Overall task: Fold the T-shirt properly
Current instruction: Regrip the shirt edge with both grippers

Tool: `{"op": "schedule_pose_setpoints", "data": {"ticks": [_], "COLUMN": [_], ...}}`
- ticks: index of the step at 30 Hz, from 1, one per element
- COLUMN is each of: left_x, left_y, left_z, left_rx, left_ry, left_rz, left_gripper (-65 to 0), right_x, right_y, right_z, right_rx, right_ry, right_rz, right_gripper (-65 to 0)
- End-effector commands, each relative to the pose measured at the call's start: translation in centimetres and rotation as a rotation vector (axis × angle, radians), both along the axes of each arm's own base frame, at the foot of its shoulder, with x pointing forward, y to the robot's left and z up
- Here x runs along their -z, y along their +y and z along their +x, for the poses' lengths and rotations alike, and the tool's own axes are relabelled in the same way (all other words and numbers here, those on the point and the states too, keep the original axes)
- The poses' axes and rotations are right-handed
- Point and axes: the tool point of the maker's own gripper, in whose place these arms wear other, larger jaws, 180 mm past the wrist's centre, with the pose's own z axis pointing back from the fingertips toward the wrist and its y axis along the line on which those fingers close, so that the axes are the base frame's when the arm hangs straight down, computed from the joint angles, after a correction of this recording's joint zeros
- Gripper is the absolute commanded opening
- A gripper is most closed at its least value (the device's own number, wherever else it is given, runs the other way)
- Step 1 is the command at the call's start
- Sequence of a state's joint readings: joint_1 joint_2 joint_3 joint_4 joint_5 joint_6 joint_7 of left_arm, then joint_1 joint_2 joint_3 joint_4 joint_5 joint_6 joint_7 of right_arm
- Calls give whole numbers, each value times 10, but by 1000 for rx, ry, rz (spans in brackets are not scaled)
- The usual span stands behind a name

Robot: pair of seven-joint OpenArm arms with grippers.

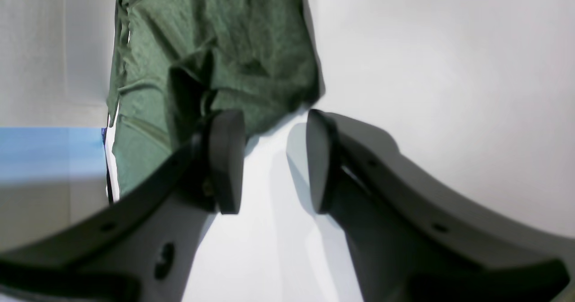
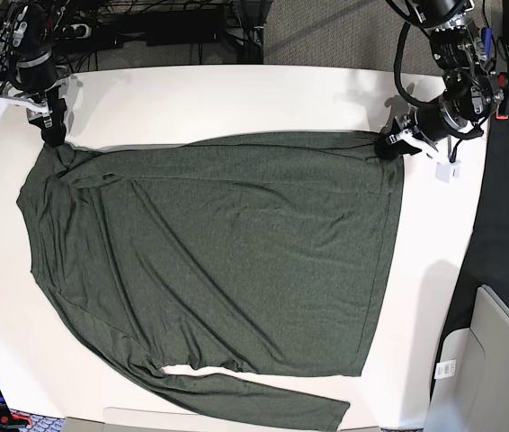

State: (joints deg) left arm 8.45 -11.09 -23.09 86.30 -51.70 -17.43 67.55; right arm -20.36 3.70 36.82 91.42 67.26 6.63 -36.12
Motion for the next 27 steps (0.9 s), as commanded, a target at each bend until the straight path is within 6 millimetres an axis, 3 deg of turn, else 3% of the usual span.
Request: {"op": "schedule_pose_setpoints", "data": {"ticks": [1,12,14,18,22,27], "left_x": [14,23,24,24,24,13], "left_y": [8,9,9,9,9,9], "left_z": [-21,-38,-41,-42,-42,-46], "left_rx": [28,23,22,24,25,43], "left_ry": [104,139,145,146,145,119], "left_rz": [56,57,57,58,59,93], "left_gripper": [-649,-649,-649,-649,-649,-649], "right_x": [2,15,14,16,17,0], "right_y": [-6,-6,-6,-5,-3,4], "right_z": [-2,14,15,12,3,-6], "right_rx": [6,27,25,23,16,-78], "right_ry": [23,18,17,21,31,-50], "right_rz": [-11,35,35,38,43,4], "right_gripper": [-408,-415,-471,-641,-648,-648]}}
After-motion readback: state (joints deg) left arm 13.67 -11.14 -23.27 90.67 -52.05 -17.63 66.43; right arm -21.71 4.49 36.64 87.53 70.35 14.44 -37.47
